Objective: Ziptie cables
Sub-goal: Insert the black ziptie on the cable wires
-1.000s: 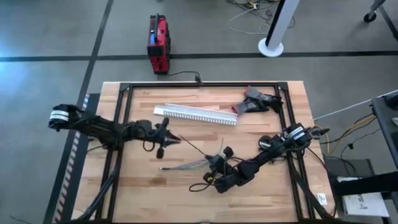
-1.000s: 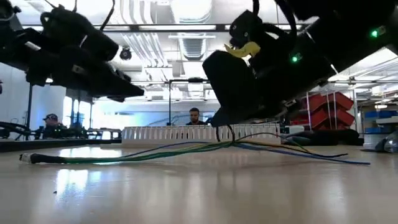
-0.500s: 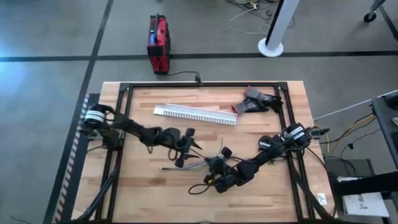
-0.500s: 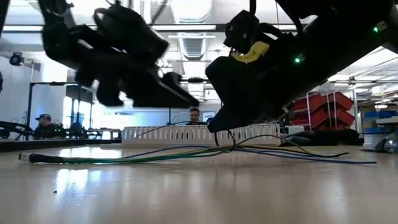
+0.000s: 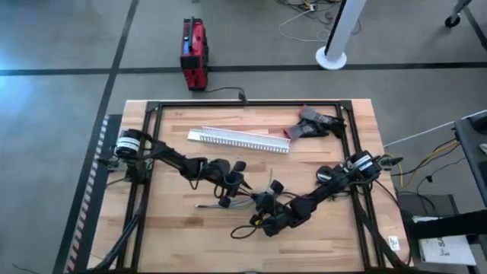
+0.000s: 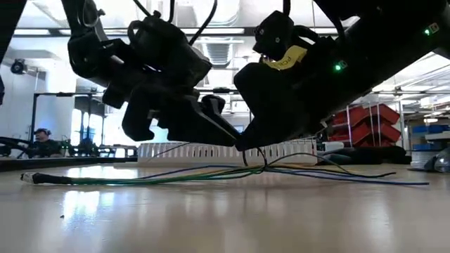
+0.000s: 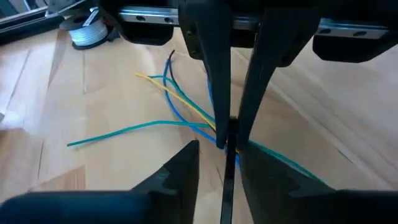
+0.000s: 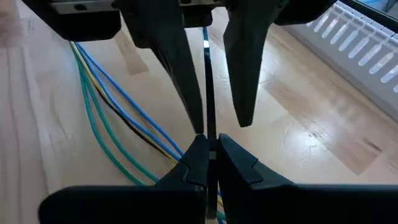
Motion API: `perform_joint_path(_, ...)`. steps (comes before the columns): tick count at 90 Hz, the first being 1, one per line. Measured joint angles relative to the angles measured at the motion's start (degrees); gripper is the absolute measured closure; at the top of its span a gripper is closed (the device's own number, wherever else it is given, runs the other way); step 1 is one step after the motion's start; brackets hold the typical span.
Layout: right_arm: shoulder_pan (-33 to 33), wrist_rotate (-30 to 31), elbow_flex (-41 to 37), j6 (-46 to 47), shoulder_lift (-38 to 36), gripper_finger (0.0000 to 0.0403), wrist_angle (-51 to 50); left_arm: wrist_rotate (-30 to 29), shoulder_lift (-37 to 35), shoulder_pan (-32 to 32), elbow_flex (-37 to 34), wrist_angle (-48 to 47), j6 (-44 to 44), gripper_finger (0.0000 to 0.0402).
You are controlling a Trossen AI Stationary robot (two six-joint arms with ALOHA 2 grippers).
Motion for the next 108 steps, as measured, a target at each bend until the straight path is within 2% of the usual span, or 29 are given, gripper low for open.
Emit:
perform_joint_path(28,0.0,0.0,0.0,0.0,0.0,0.0400,0.1,0.1,0.0,0.0,0.0,-1.5,0.4,0.0397)
perform_joint_path(59,0.0,-0.1,0.0,1.0,0.0,0.0400,0.4,-0.1,-3.5,0.0,-2.7,-1.6,-1.2,0.0401)
perform_joint_path(78,0.3,-0.4,0.0,1.6,0.0,0.0400,0.1,-2.8,-8.0,0.7,-9.2,-1.6,-1.9,0.0401)
perform_joint_path(90,0.4,-0.4,0.0,1.7,0.0,0.0400,0.2,-6.7,-10.0,0.8,-13.8,-1.0,-4.2,0.0401)
perform_joint_path(108,0.5,-0.5,0.0,2.4,0.0,0.0400,-0.5,-8.3,-10.8,0.8,-20.0,1.3,-9.5,0.0401)
